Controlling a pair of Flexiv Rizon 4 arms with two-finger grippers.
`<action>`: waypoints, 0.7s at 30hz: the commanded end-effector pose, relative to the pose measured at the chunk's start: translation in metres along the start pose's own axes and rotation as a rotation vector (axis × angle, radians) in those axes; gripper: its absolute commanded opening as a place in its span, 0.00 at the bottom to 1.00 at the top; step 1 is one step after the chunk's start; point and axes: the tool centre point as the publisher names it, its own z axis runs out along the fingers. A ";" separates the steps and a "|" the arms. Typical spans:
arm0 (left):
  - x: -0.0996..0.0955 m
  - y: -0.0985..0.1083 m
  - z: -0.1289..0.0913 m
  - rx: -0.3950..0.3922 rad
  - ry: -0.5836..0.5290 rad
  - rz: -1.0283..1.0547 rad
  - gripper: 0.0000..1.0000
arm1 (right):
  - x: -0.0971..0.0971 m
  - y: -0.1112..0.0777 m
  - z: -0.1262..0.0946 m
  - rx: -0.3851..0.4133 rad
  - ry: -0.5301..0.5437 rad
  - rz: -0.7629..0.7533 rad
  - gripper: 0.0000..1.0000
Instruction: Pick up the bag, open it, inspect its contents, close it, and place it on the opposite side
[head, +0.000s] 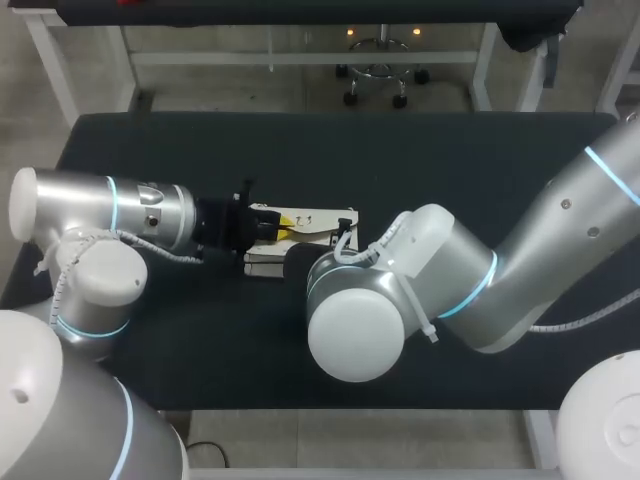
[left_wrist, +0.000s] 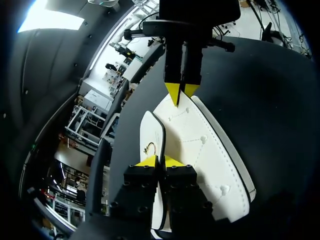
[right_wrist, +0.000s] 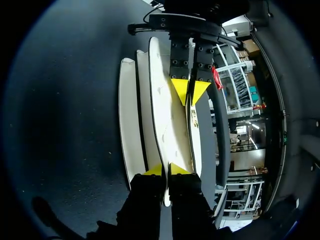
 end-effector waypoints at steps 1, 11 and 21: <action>0.007 0.001 0.004 0.001 -0.014 -0.002 0.00 | 0.002 -0.003 0.002 -0.017 -0.010 0.000 0.00; -0.001 -0.007 -0.003 0.021 -0.021 -0.004 0.24 | 0.002 -0.003 0.002 -0.017 -0.010 0.000 0.00; -0.009 -0.006 -0.010 0.000 -0.021 -0.008 0.00 | 0.002 -0.003 0.002 -0.017 -0.010 0.000 0.00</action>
